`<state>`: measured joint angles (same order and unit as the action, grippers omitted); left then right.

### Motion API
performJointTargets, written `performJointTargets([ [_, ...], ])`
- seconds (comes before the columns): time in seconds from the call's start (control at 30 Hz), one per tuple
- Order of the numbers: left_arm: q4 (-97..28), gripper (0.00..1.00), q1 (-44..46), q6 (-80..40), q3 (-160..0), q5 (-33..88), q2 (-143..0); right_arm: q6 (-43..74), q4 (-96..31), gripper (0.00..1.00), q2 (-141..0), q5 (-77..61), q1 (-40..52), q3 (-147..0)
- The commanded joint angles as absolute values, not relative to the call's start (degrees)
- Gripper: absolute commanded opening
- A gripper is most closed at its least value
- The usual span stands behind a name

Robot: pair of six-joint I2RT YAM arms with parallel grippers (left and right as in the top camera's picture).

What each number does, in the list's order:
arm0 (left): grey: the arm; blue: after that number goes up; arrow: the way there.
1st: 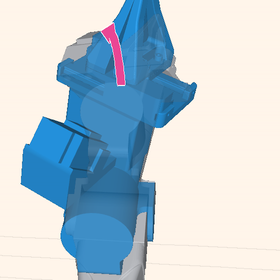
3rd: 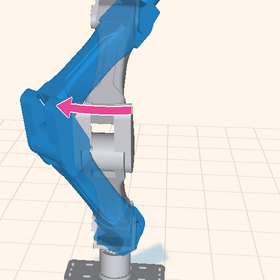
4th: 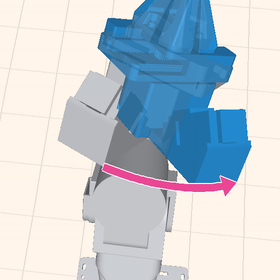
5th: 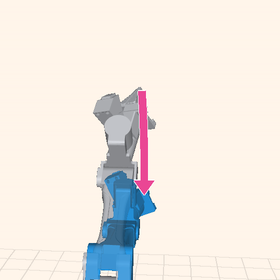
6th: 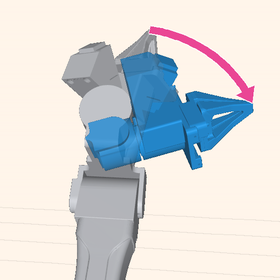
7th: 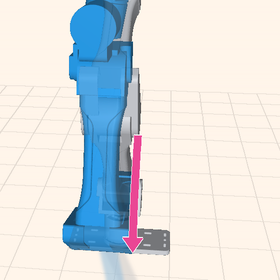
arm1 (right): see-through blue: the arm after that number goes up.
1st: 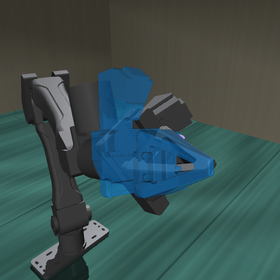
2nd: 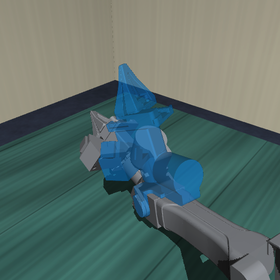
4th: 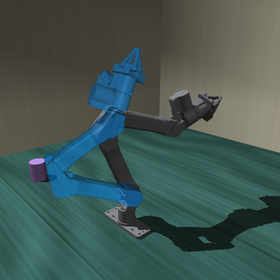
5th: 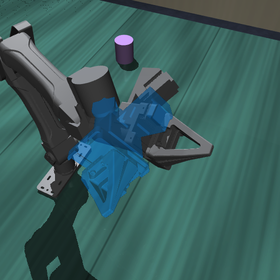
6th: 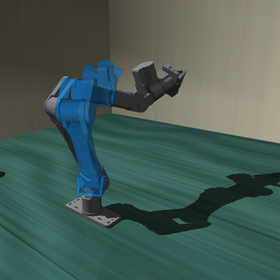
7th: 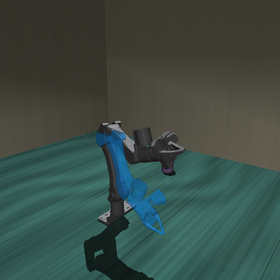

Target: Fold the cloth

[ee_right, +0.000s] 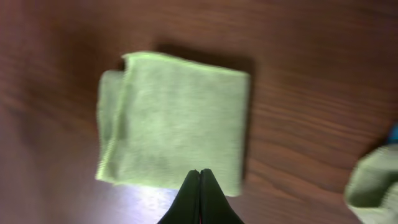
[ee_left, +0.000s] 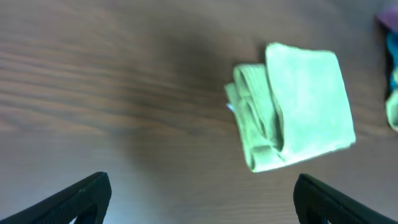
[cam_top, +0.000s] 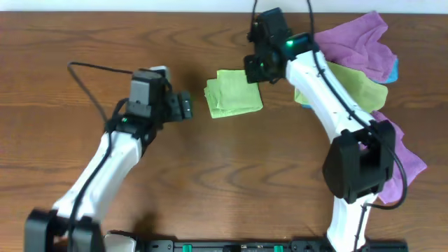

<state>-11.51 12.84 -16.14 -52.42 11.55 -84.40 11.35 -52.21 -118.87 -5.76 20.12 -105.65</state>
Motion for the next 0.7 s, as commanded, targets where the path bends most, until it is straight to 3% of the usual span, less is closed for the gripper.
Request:
performJointTargets([
  [0.0, -6.81, 0.95, 12.67, -18.04, -52.27, 24.49, -91.07, 12.82, -51.59, 0.01, -119.39, -6.09, 18.00, -104.05],
  [0.27, 13.93, 0.95, 12.78, -30.22, -52.29, 35.92, -106.04, 15.25, -46.76, 0.01, -122.93, -12.05, 13.85, -98.76],
  [0.67, 18.96, 0.95, 12.84, -35.81, -52.29, 37.56, -112.14, 18.87, -41.04, 0.01, -129.19, -14.00, 13.96, -96.42],
])
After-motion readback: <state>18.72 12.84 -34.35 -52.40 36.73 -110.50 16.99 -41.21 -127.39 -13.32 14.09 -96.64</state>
